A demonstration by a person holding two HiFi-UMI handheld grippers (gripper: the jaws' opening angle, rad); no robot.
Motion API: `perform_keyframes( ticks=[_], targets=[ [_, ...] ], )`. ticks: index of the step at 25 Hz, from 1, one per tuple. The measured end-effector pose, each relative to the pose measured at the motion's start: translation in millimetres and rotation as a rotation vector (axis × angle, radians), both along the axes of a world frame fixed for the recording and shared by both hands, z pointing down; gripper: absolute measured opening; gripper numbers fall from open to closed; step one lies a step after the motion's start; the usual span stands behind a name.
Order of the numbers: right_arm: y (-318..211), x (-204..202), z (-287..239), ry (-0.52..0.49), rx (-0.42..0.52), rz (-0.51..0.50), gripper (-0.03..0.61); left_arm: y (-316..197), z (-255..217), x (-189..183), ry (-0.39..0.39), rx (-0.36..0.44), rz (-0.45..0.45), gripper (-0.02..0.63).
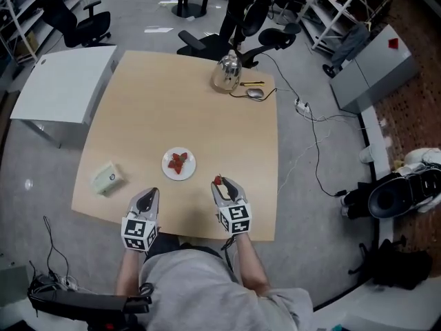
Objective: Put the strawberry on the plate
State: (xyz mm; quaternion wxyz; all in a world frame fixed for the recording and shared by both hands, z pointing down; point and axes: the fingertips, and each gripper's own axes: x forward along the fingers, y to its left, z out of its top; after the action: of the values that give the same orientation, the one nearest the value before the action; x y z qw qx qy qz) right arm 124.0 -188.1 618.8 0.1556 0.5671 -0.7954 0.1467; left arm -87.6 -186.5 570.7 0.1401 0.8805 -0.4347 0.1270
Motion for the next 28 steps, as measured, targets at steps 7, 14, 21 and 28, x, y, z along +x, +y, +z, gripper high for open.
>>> perform_keyframes(
  ticks=[7,14,21,28],
  targets=[
    [-28.7,-21.5,12.0,-0.007,-0.029,-0.055,0.152,-21.5,8.4,-15.5,-0.010,-0.025,-0.033,0.020],
    [-52.2,-35.7,33.0,-0.011,-0.070,-0.092,0.152,-39.0,18.3,-25.3,-0.019,-0.051,-0.058,0.020],
    [-68.3,-46.5,56.5,0.013,-0.113,-0.138,0.152,-49.5,25.0,-29.1,-0.034,-0.079,-0.070,0.020],
    [-81.5,-58.0,81.7,0.011,-0.161,-0.177,0.152,-61.8,31.7,-33.2,-0.043,-0.101,-0.086,0.020]
  ],
)
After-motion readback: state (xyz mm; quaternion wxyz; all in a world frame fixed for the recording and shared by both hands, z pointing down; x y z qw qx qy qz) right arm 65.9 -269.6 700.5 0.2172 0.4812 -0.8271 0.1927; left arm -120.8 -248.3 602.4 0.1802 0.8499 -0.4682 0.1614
